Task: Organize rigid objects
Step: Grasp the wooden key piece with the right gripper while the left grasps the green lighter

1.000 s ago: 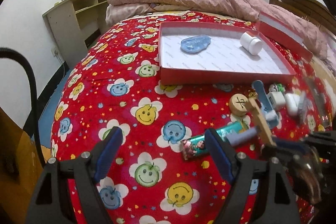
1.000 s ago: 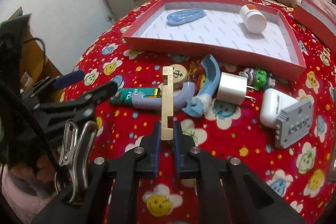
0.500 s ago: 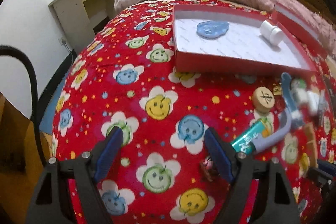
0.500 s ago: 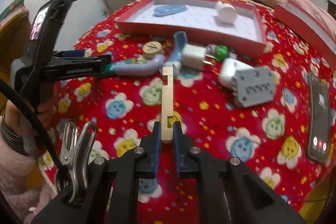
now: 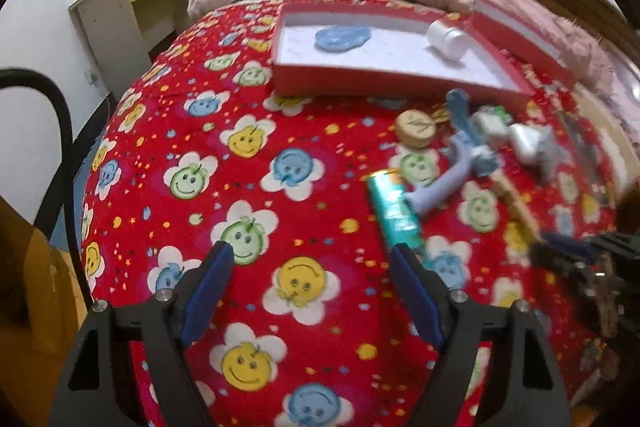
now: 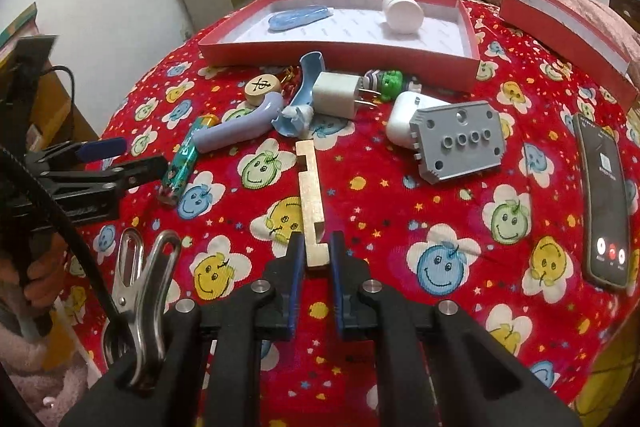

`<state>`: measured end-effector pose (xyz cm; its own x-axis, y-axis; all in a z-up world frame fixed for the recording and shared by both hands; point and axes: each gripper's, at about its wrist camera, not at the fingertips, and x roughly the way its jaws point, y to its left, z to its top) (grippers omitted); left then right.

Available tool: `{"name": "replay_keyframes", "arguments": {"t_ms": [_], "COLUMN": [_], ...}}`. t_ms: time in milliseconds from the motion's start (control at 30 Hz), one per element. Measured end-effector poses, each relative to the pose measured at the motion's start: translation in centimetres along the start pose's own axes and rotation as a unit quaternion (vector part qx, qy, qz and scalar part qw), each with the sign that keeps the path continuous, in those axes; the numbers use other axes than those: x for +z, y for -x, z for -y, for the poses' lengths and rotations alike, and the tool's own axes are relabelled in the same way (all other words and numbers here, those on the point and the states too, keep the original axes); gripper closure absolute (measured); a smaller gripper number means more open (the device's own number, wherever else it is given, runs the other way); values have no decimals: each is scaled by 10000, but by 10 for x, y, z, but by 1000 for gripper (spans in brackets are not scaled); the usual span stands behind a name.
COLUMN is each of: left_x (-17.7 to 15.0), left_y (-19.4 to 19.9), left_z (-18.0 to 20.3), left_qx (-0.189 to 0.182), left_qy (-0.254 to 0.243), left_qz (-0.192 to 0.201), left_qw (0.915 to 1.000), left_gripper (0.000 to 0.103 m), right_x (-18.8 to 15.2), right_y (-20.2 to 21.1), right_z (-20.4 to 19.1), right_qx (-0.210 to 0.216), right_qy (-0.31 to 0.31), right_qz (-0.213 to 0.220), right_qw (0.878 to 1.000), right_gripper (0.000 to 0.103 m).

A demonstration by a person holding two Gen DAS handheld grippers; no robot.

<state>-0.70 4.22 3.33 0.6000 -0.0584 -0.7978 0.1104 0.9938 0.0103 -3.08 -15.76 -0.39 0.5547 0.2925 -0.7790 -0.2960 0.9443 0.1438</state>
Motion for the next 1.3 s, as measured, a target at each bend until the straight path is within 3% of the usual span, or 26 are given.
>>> {"name": "replay_keyframes", "arguments": {"t_ms": [133,233,467,800,1100,1300], "left_x": [5,9,12,12,10,9], "left_y": [6,-1,-26,-28,-30,-28], "left_z": [9,19,24,34,36,36], "left_qx": [-268,-198,-11,14,100,156], "left_qy": [-19,-53,61,-14,-7,148], "left_qz": [59,33,-118,34,152,90], "left_qw": [9996,9998,9999,10000,9998,9997], "left_gripper": [19,19,25,35,31,35], "right_x": [-2,1,5,7,8,10], "right_y": [1,1,1,-4,-10,-10], "right_z": [1,5,3,0,0,-5], "right_qx": [67,252,140,126,152,-55], "right_qy": [-48,-281,-276,-245,-303,-339], "right_qz": [52,116,191,219,356,329], "right_qw": [10000,9992,9993,9994,9988,9989], "right_gripper": [87,82,82,82,79,79]}}
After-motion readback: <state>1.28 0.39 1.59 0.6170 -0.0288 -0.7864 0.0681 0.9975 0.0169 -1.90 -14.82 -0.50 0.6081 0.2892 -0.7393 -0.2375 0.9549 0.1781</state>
